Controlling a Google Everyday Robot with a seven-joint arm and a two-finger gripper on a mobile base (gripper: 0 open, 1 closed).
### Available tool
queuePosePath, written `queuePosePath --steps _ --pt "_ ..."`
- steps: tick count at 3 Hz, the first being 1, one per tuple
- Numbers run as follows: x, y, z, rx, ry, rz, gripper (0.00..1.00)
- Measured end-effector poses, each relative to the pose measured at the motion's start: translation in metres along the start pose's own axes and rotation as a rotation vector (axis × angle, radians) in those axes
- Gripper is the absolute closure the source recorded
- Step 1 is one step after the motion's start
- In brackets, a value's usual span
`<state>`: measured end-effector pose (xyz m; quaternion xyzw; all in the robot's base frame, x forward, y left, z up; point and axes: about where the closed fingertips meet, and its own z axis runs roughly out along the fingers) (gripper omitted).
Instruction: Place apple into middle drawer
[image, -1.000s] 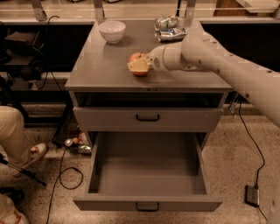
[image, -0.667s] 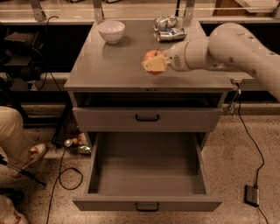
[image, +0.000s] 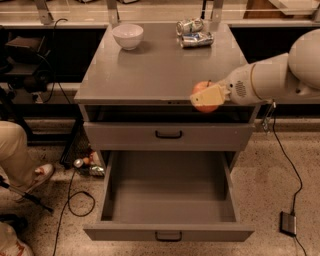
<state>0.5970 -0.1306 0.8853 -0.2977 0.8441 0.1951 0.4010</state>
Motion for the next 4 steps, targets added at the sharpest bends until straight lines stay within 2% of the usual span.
queuePosePath --steps 1,2,3,4 --pt "0.054 0.023 0.001 -0.069 0.103 0.064 1.0" --pt "0.07 0.031 0.002 -0.09 0.136 0.079 1.0" --pt "0.07 0.031 0.002 -0.09 0.136 0.078 1.0" --pt "0.083 0.031 0.01 -0.105 0.147 0.091 1.0"
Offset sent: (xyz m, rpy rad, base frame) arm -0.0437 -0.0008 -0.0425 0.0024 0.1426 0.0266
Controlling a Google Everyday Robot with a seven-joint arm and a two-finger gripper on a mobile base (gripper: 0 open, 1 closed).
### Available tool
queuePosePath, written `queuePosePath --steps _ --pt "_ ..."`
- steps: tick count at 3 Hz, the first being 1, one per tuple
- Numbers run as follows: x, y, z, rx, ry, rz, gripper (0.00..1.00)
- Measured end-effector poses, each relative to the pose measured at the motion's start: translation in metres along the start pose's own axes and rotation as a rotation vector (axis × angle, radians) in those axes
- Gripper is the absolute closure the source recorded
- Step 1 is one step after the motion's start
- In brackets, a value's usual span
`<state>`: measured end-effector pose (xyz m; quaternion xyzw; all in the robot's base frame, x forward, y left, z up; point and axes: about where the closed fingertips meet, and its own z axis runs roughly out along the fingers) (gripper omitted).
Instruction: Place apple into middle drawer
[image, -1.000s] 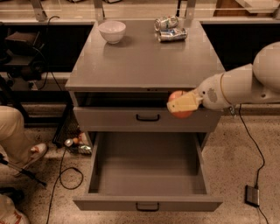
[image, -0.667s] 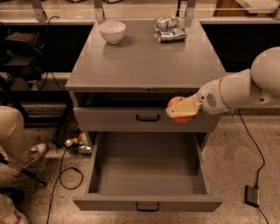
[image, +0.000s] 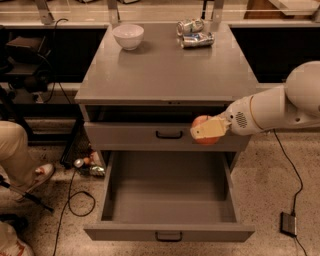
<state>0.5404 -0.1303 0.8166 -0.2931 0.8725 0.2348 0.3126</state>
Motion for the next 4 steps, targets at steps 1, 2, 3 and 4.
queuePosePath --steps 1,2,3,4 --pt "0.051 -0.001 0.043 -0.088 -0.011 0.023 1.0" --pt "0.087 -0.001 0.079 -0.154 -0.04 0.029 1.0" --pt "0.127 0.009 0.142 -0.27 -0.071 0.071 1.0" --pt "0.127 0.009 0.142 -0.27 -0.071 0.071 1.0"
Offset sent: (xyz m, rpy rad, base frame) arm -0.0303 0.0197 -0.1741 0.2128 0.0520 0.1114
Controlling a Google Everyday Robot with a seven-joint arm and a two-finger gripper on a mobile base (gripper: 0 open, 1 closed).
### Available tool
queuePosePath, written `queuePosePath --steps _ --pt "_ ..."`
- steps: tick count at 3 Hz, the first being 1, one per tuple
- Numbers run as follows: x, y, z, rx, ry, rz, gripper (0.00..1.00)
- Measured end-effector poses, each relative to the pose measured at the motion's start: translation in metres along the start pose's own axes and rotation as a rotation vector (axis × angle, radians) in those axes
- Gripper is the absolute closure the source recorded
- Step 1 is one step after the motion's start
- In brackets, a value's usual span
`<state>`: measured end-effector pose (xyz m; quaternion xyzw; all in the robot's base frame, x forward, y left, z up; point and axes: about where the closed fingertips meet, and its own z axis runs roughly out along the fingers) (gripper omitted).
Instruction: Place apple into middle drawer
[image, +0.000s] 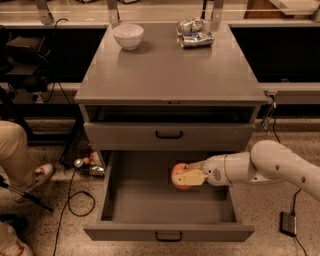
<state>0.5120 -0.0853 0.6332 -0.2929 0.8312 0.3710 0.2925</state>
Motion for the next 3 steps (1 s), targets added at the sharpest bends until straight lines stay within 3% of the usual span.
queuePosePath --steps 2,3 --pt "0.013 -0.035 0.05 0.052 -0.053 -0.055 1.0" --pt "0.026 -0.056 0.09 0.068 -0.071 -0.094 1.0"
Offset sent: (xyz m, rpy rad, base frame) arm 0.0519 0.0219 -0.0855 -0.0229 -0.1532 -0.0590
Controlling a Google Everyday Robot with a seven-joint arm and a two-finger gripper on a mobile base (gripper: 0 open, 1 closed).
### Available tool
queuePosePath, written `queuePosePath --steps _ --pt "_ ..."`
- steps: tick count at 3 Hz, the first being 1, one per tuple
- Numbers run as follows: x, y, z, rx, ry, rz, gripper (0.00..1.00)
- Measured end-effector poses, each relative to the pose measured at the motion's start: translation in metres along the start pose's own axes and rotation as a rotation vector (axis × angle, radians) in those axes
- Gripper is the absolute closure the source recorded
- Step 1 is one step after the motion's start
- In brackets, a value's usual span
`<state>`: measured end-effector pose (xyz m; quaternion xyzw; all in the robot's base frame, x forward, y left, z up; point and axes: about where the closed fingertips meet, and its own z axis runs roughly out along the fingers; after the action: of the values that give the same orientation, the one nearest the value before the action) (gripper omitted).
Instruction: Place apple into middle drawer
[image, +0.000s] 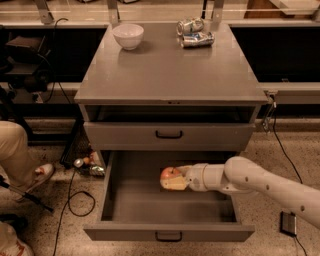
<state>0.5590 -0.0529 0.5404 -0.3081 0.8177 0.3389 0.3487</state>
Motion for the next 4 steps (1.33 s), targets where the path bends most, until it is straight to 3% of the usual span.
queuePosePath --steps 1,2,4 --pt "0.031 -0.008 0.051 -0.017 0.021 -0.001 1.0" --pt "0.034 -0.009 0.055 -0.026 0.009 -0.014 1.0" --pt "0.046 -0.018 0.086 -0.126 -0.087 -0.112 1.0"
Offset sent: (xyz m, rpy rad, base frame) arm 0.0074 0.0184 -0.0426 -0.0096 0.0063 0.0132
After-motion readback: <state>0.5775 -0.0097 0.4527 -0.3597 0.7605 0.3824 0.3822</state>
